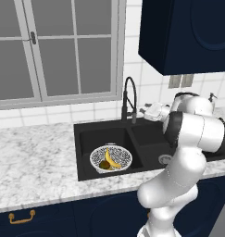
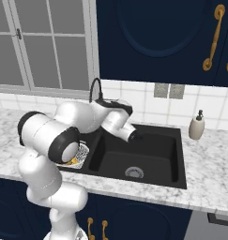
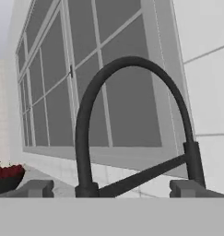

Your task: Put the colander in the sink, put the banana, mango, banana in the colander, and turn on the sink faucet and pour water over the colander.

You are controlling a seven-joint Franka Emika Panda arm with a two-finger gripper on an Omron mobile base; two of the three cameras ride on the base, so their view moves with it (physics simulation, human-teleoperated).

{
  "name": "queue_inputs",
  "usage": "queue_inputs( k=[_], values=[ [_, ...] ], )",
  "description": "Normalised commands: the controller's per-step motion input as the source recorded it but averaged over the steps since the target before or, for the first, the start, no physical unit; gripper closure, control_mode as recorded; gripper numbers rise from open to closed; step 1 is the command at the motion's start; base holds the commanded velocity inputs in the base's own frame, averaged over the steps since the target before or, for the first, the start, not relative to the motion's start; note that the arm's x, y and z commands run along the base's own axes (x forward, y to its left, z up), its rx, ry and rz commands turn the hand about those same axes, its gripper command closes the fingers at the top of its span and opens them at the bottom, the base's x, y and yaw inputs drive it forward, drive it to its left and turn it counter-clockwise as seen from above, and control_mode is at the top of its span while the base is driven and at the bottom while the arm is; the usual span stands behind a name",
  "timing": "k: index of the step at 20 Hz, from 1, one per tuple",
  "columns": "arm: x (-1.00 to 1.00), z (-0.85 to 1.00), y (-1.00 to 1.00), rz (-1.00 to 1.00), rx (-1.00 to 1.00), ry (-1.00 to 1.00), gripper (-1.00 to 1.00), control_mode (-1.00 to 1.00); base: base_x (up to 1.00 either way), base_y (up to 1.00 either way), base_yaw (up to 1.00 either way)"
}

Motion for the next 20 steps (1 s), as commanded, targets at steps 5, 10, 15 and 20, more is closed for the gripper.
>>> queue_inputs(
  k=[5,10,15,20],
  values=[
    [0.0,0.29,0.09,0.28,-0.01,0.05,-1.0,-1.0,0.0,0.0,0.0],
    [0.02,-0.01,0.21,0.23,0.0,0.04,-1.0,-1.0,0.0,0.0,0.0],
    [0.24,-0.44,0.27,0.17,0.0,0.01,-1.0,-1.0,0.0,0.0,0.0],
    [0.28,-0.37,0.61,0.14,0.0,0.0,-1.0,-1.0,0.0,0.0,0.0]
  ],
)
